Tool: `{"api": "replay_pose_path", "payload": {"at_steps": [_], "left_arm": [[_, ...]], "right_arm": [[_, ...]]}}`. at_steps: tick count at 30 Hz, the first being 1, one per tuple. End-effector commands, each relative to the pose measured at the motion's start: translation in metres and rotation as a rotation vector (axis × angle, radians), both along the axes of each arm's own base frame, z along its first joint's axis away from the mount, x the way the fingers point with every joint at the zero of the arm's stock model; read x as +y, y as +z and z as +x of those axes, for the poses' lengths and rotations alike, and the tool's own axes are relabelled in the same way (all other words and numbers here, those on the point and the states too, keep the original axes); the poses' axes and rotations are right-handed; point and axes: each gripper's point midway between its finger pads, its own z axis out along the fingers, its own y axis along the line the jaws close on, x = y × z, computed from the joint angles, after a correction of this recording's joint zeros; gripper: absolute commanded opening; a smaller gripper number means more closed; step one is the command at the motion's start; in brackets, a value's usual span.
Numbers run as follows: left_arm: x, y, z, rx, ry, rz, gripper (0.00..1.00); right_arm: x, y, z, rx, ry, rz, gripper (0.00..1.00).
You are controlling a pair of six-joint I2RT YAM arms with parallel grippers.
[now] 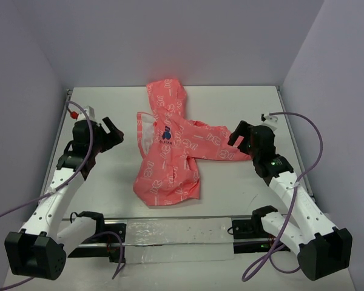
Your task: Zip up the jacket
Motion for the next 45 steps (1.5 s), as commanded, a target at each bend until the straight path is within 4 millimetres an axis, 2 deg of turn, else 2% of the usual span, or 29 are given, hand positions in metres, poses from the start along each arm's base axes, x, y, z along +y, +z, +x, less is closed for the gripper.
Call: {"api": "replay_pose_path", "payload": {"at_steps": [1, 3, 6, 8, 10, 13, 17, 21, 27, 28, 29, 33, 34, 37, 38, 40, 43, 45], "left_arm": [[-0.038, 0.005, 0.004, -0.013, -0.086, -0.042, 0.86], [-0.060, -0.005, 0.001, 0.019, -0.119, -0.047, 0.81], [-0.079, -0.023, -0.010, 0.073, -0.097, -0.055, 0.79], [-0.078, -0.034, -0.020, 0.107, -0.045, -0.088, 0.79], [-0.070, -0.057, -0.046, 0.167, 0.038, -0.087, 0.87], [-0.060, -0.082, -0.078, 0.233, 0.133, -0.174, 0.89], [-0.070, -0.104, -0.099, 0.239, 0.093, -0.300, 0.89], [-0.077, -0.122, -0.103, 0.227, 0.048, -0.327, 0.89], [-0.090, -0.135, -0.104, 0.263, -0.020, -0.324, 0.75], [-0.092, -0.134, -0.103, 0.263, -0.028, -0.329, 0.68], [-0.094, -0.134, -0.104, 0.268, -0.033, -0.332, 0.57], [-0.101, -0.119, -0.102, 0.242, -0.068, -0.347, 0.06], [-0.105, -0.113, -0.103, 0.238, -0.096, -0.354, 0.00], [-0.121, -0.078, -0.099, 0.165, -0.214, -0.356, 0.00], [-0.128, -0.067, -0.099, 0.144, -0.248, -0.361, 0.00], [-0.146, -0.021, -0.091, 0.044, -0.341, -0.391, 0.00], [-0.167, 0.015, -0.081, -0.020, -0.420, -0.414, 0.00], [-0.198, 0.049, -0.067, -0.069, -0.508, -0.442, 0.00]], "right_arm": [[0.016, 0.007, 0.003, -0.046, 0.081, 0.026, 1.00], [0.022, 0.005, 0.003, -0.032, 0.104, 0.038, 1.00], [0.034, 0.004, -0.002, -0.026, 0.152, 0.050, 1.00], [0.043, 0.003, -0.007, -0.022, 0.184, 0.052, 1.00], [0.053, -0.005, -0.016, 0.003, 0.221, 0.046, 1.00], [0.061, -0.013, -0.023, 0.016, 0.248, 0.051, 1.00], [0.068, -0.019, -0.023, 0.026, 0.270, 0.063, 1.00], [0.072, -0.021, -0.021, 0.045, 0.275, 0.052, 1.00], [0.067, -0.023, -0.024, 0.039, 0.250, 0.044, 1.00], [0.067, -0.023, -0.024, 0.039, 0.246, 0.047, 1.00], [0.066, -0.023, -0.025, 0.041, 0.241, 0.046, 1.00], [0.063, -0.024, -0.023, 0.050, 0.218, 0.038, 1.00], [0.060, -0.023, -0.022, 0.049, 0.203, 0.034, 1.00], [0.051, -0.024, -0.018, 0.069, 0.136, 0.020, 1.00], [0.051, -0.018, -0.015, 0.063, 0.121, 0.029, 1.00], [0.050, -0.012, -0.011, 0.059, 0.105, 0.026, 1.00], [0.044, -0.001, -0.010, 0.042, 0.069, 0.021, 1.00], [0.029, 0.014, -0.014, 0.007, 0.005, 0.007, 1.00]]}}
